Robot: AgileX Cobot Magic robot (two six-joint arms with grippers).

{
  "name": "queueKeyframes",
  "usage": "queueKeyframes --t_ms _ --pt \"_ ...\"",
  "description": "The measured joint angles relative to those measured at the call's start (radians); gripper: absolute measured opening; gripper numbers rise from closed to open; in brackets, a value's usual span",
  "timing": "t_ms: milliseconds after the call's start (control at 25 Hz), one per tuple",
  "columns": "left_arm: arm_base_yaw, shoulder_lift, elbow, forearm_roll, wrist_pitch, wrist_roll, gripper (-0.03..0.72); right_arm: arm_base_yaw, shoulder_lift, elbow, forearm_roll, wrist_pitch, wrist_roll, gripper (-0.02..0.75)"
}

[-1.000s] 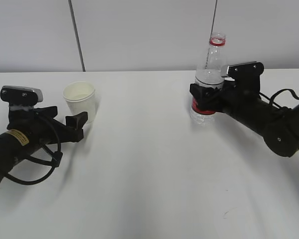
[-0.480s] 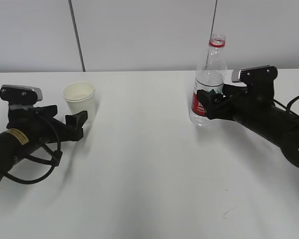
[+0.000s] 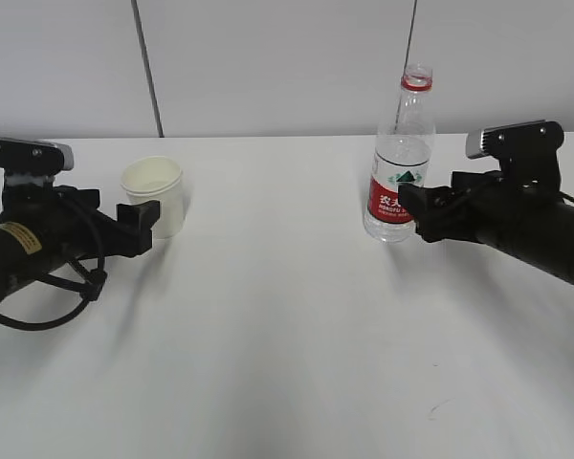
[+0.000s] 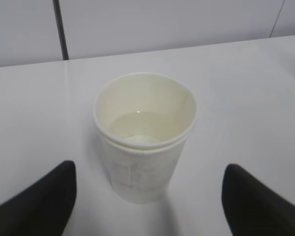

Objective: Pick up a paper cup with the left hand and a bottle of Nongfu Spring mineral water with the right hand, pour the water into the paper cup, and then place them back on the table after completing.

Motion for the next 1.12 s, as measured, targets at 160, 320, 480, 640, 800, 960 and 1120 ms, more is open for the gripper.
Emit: queueKeyframes --t_ms 160,320,480,640,800,960,1120 --pt "0.0 -0.082 0.0 0.001 0.128 0.0 0.556 0.0 -0.089 0.005 -0.019 0.15 0.0 0.596" --pt "0.0 -0.169 0.001 0.001 0.291 0.0 0.556 0.0 -0.18 0.005 -0.035 0.315 0.0 0.59" --pt "0.0 -0.242 0.002 -0.01 0.446 0.0 0.554 0.0 -0.263 0.008 -0.037 0.49 0.064 0.589" --pt "0.0 -0.309 0.002 -0.021 0.626 -0.018 0.554 0.0 -0.348 0.008 -0.037 0.663 0.191 0.589" --pt "0.0 -0.39 0.002 -0.048 0.817 -0.046 0.552 0.0 -0.455 0.008 -0.037 0.863 0.246 0.589" --pt "0.0 -0.456 -0.024 -0.115 1.063 -0.05 0.552 0.0 -0.535 -0.009 -0.008 1.082 0.253 0.589" --pt "0.0 -0.479 -0.093 -0.169 1.359 -0.052 0.552 0.0 -0.572 -0.065 0.081 1.349 0.256 0.588"
